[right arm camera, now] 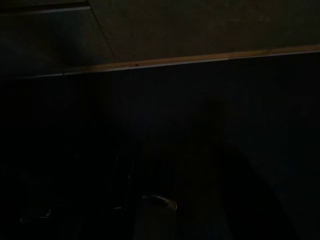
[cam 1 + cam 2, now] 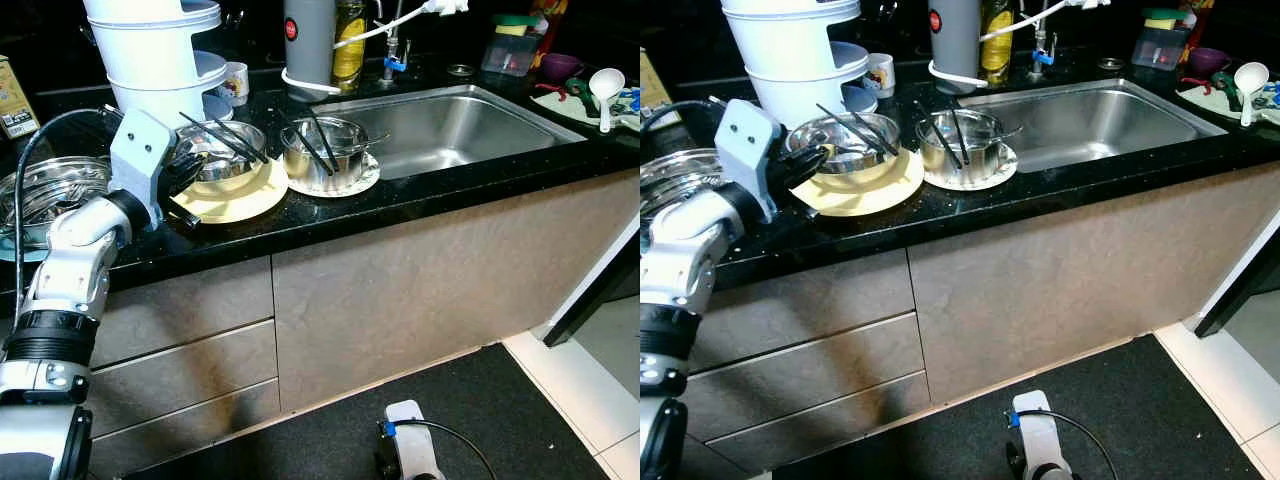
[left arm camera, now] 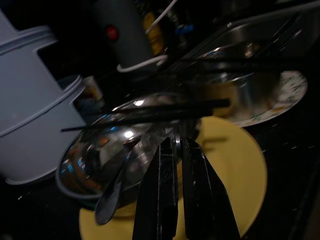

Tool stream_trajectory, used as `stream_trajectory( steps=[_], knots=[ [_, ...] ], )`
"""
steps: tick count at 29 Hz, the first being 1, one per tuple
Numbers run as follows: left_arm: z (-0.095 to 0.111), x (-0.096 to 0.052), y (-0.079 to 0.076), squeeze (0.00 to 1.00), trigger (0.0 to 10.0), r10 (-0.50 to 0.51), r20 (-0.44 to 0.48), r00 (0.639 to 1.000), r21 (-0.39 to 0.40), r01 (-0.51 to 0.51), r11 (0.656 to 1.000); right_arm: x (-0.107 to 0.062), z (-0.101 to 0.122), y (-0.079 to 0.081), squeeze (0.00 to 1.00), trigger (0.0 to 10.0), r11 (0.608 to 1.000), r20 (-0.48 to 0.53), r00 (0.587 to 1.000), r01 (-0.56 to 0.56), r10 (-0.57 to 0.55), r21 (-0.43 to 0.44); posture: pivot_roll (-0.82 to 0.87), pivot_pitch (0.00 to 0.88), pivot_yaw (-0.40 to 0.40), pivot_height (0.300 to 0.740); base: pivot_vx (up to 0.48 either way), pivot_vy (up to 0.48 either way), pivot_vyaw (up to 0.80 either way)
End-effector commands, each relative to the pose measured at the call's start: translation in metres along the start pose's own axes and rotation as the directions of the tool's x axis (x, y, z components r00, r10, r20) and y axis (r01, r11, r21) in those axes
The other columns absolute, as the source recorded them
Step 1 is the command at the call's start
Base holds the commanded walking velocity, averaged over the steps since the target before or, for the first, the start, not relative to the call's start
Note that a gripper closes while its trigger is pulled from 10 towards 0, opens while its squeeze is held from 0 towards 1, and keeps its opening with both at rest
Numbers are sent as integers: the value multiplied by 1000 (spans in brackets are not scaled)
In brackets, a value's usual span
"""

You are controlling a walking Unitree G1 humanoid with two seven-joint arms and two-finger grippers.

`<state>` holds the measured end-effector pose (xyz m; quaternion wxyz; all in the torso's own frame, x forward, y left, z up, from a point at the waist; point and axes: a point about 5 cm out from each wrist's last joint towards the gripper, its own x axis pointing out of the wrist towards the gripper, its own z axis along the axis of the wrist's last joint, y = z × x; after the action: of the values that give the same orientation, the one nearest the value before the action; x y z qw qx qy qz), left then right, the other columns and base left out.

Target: Kitchen organization

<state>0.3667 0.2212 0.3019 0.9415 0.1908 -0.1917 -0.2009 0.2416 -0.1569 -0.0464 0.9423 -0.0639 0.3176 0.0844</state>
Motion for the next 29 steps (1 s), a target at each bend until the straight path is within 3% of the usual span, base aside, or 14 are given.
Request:
stream_trajectory(
  steps=[1,15,29],
  knots=[
    [6,-6,7,0,0,-17,27,1000,12,17,1000,-1,-5,2,0,10000,1000,-25,1000,-10,10,-2,-52,117,18,740,0,0,0],
    [20,-23,27,0,0,-6,88,996,-52,11,999,-1,-6,1,0,10000,1000,-25,1000,-10,10,-5,-48,106,12,740,0,0,0],
    [34,-23,34,0,0,34,166,986,-143,-10,990,0,-3,4,0,10000,1000,-22,1000,-19,19,-7,-46,104,10,740,0,0,0]
  ],
)
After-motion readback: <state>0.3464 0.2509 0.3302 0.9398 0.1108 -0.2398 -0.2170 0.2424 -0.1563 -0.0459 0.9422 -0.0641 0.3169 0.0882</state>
